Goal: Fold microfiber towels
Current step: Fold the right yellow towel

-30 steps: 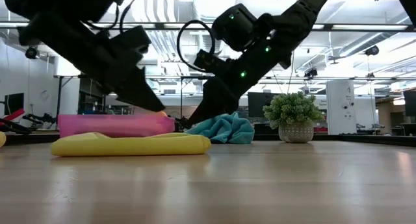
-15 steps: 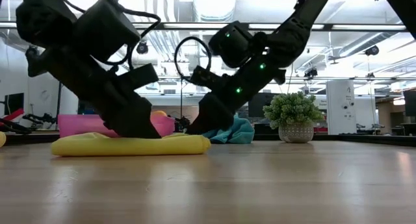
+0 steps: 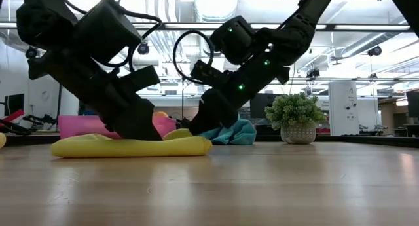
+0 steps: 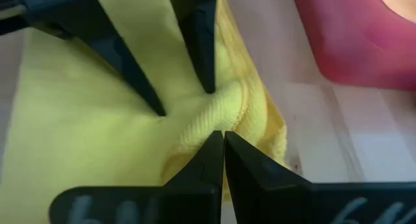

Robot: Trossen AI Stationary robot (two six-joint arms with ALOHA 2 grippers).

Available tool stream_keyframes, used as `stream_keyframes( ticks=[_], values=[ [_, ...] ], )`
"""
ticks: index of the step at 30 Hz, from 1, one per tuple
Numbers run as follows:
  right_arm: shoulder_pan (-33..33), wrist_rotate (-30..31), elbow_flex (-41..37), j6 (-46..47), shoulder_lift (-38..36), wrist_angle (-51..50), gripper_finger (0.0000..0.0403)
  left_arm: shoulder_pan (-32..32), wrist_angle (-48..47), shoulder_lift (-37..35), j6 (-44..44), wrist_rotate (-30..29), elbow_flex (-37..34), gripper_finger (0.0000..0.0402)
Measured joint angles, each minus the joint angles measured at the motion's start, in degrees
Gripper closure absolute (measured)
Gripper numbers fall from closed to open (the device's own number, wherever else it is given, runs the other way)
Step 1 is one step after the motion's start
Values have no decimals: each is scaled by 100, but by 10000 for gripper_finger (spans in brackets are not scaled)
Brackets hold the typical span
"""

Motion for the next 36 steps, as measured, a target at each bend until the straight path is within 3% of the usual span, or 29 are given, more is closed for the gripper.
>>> stream_keyframes(
  ticks=[18,27,36],
  values=[
    [240,-134,0,-1,-199,162,391,1,-24,0,-3,17,-11,252],
    [420,-264,0,-35,-199,272,346,2,-26,0,-2,20,-11,252],
    [277,412,0,50,-240,106,334,2,-26,2,-1,20,-13,252]
  ],
)
